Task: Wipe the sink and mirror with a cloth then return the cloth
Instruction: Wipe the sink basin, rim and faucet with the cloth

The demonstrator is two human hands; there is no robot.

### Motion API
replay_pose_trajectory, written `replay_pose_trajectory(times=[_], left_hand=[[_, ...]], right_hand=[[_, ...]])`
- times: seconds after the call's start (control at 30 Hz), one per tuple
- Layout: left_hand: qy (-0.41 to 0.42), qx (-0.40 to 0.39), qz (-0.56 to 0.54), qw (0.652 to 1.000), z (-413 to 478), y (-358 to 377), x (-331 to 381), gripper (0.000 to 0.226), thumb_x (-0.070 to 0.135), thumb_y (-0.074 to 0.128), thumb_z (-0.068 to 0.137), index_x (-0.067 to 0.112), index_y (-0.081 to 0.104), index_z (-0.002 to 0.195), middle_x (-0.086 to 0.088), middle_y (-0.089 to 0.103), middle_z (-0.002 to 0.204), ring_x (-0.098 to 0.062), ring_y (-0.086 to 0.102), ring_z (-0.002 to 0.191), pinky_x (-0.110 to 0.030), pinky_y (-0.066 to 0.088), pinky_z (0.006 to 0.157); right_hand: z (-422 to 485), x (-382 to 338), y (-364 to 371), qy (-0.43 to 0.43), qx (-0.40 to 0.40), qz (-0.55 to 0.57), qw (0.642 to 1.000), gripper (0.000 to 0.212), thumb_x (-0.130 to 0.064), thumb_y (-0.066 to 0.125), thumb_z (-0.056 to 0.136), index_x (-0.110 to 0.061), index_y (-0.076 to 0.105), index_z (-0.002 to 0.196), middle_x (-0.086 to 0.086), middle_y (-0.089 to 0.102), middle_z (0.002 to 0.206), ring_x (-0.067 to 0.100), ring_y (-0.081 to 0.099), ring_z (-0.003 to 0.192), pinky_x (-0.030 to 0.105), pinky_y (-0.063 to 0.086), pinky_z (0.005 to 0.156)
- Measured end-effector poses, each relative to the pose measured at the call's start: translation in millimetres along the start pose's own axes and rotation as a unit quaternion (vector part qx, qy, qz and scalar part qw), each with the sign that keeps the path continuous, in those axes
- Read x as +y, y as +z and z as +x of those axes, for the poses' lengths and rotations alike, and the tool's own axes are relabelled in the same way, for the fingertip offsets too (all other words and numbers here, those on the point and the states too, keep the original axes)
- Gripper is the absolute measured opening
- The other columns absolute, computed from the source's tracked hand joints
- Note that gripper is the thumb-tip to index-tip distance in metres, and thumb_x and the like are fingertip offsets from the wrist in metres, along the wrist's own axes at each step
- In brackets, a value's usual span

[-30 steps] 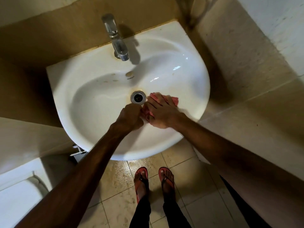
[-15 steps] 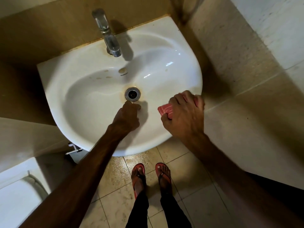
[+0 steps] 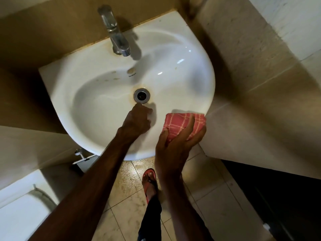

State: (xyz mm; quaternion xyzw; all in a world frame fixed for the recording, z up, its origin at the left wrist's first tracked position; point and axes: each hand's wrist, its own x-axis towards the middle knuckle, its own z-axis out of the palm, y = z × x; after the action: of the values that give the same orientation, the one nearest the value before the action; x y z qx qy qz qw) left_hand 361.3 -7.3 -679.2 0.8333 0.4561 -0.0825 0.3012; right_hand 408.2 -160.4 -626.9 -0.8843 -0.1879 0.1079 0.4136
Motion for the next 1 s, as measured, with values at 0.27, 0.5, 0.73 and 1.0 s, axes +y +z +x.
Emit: replay_pose_trajectory(times=[0.27,0.5,0.73,1.0], left_hand=[[0.000,-0.023,0.000,1.000,-2.0,-5.0,-0.9,0.050,0.024,0.068,0.091,0.011,0.057,0.138,-0.012,0.052,0.142,-0.030,0.051,0.131,-0.032,0.038,0.108],[-0.013,-0.036,0.002,0.999,0.7,-9.1,0.9,0.048,0.026,0.068,0.088,0.016,0.061,0.135,-0.007,0.058,0.137,-0.029,0.057,0.127,-0.033,0.044,0.102],[-0.009,-0.038,0.026,0.999,2.7,-7.4,1.8,0.050,0.027,0.066,0.091,0.019,0.058,0.139,-0.011,0.047,0.143,-0.031,0.053,0.131,-0.037,0.044,0.103],[-0.046,-0.038,-0.028,0.998,-1.1,-9.0,1.9,0.052,0.028,0.067,0.085,0.017,0.057,0.135,-0.004,0.057,0.136,-0.029,0.058,0.125,-0.029,0.043,0.090]], right_hand=[[-26.3,-5.7,17.0,0.043,0.011,0.045,0.998,0.082,-0.033,0.066,0.101,-0.022,0.015,0.164,0.014,0.003,0.170,0.042,0.047,0.143,0.048,0.066,0.086],[43.0,2.3,-4.5,-0.006,0.005,-0.020,1.000,0.077,-0.017,0.061,0.099,-0.014,0.021,0.164,0.019,0.011,0.170,0.044,0.051,0.138,0.051,0.062,0.096],[170.9,-1.2,-19.2,-0.119,-0.097,-0.265,0.952,0.088,-0.027,0.068,0.094,-0.020,0.018,0.166,0.024,0.006,0.172,0.052,0.014,0.156,0.058,0.032,0.122],[167.8,1.8,-31.3,-0.209,-0.094,-0.359,0.905,0.085,-0.037,0.056,0.098,-0.009,0.015,0.166,0.023,0.002,0.174,0.045,0.004,0.160,0.060,0.019,0.126]])
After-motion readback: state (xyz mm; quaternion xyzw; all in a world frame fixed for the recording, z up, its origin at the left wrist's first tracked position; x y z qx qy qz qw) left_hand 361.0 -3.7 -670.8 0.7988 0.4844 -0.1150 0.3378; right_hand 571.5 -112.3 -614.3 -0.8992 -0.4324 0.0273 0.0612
